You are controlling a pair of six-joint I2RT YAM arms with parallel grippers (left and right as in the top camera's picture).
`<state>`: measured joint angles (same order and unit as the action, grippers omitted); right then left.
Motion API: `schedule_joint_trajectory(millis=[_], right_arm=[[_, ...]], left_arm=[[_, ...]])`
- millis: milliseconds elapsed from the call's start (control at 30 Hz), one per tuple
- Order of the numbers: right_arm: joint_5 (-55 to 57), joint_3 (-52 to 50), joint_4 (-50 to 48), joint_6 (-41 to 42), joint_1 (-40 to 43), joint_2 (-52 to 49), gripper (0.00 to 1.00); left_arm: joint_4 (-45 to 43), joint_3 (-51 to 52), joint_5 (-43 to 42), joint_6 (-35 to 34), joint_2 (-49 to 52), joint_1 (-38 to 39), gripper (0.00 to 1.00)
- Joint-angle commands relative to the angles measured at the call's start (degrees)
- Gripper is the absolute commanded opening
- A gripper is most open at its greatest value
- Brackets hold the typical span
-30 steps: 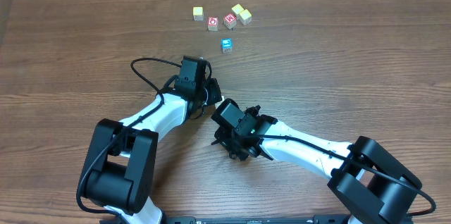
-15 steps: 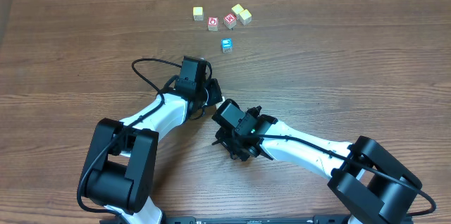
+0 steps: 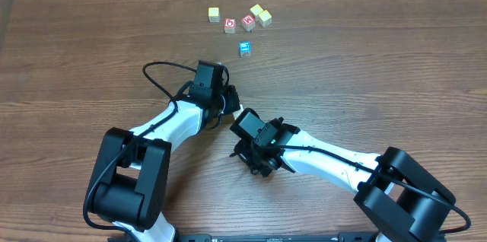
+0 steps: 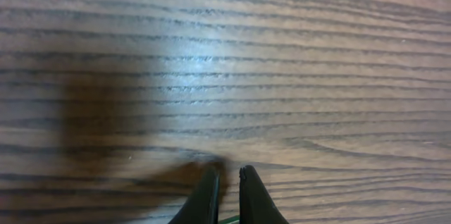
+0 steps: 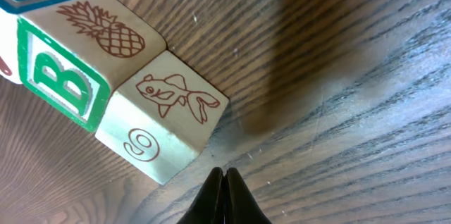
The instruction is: Flip 4 blocks
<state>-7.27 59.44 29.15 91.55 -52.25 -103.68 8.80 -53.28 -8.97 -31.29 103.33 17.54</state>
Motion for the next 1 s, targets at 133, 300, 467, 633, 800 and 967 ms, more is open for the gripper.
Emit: schedule_joint_trajectory(millis=[133, 300, 467, 633, 800, 967], right_arm=[[-0.33, 2.51, 0.74, -12.55, 0.55, 2.60, 0.04], [2.16, 6.38, 8.15, -25.88, 3.23, 7.32, 0.04], [1.36, 8.66, 12.22, -38.32, 9.14, 9.55, 0.04], [1.22, 8.50, 11.39, -44.44, 14.19, 8.26, 0.04], [1.20, 8.50, 6.16, -51.65, 14.86, 3.96, 0.04], [1.20, 8.48, 3.82, -54.60, 14.82, -0.87, 0.04]], left_arm=[[4.39, -7.54, 0.35, 1.73, 0.57, -3.02, 0.04], [16.76, -15.82, 0.35, 1.73, -0.35, -5.99, 0.04], [30.93, -23.37, 0.39, 2.32, -0.44, -7.04, 0.04], [37.40, -23.87, 0.61, 3.87, -0.11, -6.97, 0.04], [38.01, -21.59, 0.59, 3.78, 1.01, -6.97, 0.04], [37.59, -19.21, 0.57, 2.95, 1.73, -6.60, 0.04]])
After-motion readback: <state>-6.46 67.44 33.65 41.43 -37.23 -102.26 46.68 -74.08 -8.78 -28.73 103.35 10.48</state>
